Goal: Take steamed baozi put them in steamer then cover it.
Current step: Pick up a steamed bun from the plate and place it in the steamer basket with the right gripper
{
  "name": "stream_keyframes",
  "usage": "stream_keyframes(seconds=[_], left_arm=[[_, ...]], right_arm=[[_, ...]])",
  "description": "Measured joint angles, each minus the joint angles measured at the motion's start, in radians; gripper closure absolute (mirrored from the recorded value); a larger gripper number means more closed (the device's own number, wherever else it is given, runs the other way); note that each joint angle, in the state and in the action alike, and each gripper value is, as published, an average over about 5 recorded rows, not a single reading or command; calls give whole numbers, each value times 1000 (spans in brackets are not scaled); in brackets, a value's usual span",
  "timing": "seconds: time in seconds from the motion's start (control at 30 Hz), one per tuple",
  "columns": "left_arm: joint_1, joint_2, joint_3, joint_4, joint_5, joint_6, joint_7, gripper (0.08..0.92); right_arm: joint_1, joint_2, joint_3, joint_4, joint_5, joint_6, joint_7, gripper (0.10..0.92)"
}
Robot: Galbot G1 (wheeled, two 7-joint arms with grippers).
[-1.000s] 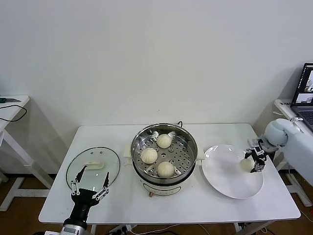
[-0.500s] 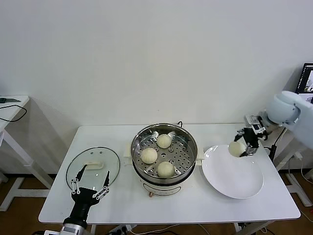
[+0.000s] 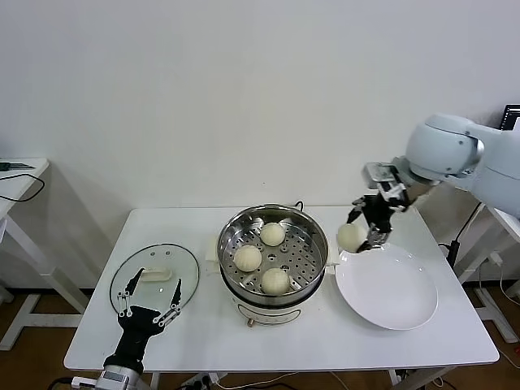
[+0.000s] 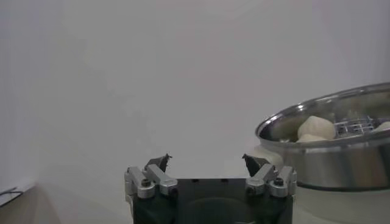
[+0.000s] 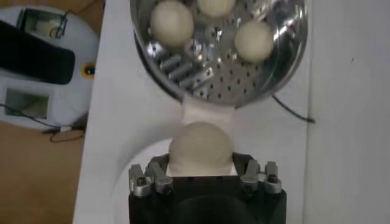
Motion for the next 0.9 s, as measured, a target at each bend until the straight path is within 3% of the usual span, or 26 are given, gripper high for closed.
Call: stream_keyframes(seconds=[0.4, 0.9], left_arm=[[-18, 3, -20, 22, -17, 5, 8, 177], [-37, 8, -41, 48, -36, 11, 14, 177]], right_arm=[[-47, 213, -3, -60, 54, -77, 46, 321], [-221, 337, 57, -208, -40, -79, 38, 321]])
